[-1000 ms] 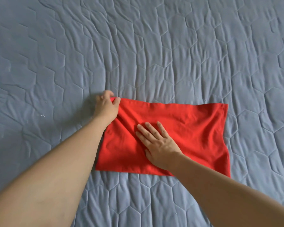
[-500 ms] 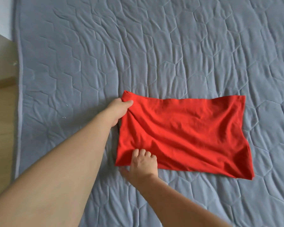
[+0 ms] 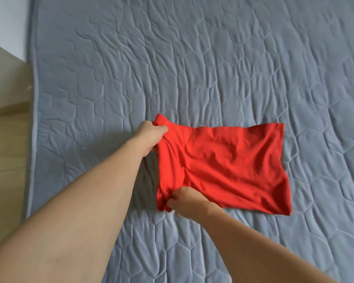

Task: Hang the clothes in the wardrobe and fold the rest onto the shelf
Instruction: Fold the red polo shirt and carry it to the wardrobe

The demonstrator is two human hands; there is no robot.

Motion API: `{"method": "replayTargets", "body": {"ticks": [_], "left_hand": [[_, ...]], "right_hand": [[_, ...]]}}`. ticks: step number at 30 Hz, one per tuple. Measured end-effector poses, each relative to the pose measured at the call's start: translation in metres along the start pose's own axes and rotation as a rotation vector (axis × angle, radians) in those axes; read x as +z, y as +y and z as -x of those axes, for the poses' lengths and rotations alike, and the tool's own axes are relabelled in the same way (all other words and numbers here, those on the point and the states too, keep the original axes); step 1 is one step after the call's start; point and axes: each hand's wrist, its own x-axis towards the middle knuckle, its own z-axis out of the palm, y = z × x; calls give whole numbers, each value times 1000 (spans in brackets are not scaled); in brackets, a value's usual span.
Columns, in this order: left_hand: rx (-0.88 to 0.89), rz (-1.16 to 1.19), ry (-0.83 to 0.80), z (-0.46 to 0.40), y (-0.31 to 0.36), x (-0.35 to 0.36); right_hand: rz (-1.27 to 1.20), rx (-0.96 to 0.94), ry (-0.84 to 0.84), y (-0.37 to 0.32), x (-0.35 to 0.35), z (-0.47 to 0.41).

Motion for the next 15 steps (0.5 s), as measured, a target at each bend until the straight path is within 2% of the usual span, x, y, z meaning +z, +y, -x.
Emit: {"method": "replayTargets", "body": {"ticks": [2,5,11,15], "left_hand": [[11,-39,-2,20,20,11],[15,-55,-97,51,57,44],[63,-163,-160,86,111,158],[136,-328,-336,88,118,234]], "right_hand": [[-213,-11,-40,21,-16,25],[-455,1,-67,54,-40,64],[-499,128,-36,139,-83,117],[-499,270,91,193,-104,129]]}}
